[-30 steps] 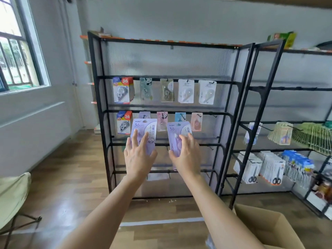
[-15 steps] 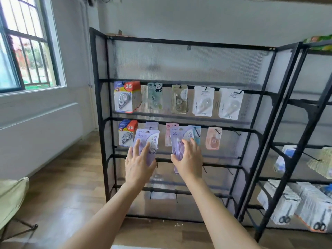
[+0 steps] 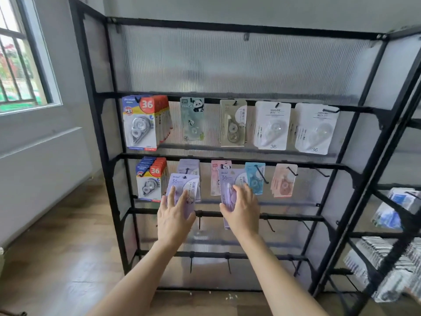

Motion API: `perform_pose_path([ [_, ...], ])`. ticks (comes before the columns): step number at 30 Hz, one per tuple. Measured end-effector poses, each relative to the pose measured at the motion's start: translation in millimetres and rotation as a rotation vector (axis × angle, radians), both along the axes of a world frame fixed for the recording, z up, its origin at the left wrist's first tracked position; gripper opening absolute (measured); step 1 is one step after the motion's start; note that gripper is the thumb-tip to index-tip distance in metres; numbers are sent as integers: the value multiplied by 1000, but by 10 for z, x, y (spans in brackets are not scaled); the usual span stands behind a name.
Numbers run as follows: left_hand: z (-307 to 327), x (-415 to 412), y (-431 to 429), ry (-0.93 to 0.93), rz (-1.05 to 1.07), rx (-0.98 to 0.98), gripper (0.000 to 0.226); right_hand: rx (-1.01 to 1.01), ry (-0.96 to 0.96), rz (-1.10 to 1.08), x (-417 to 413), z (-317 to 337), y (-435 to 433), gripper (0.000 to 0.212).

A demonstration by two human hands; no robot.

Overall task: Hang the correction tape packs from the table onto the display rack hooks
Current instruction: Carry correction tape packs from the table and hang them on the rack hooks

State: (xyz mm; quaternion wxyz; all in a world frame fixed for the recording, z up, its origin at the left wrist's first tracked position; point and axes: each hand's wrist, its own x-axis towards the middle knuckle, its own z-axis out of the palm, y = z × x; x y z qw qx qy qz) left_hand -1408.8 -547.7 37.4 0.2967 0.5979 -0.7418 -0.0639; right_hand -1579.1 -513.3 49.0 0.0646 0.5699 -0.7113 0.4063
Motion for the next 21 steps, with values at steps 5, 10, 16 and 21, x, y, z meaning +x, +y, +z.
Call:
perform_pose_path([
  [5,-159,40,-386,-18,-24,29,66,13,-4,-17,84,-144,-366,58],
  [10,-349,20,-583,-28,-51,42,68,9,24,-38,115,-261,-619,57],
  [16,-527,-14,-831,7,-104,33,68,-54,70,-54,-15,-320,-835,58],
  [21,-505,-94,-1091,-35,-100,107,77,-21,128,-39,-103,-370,-934,61],
])
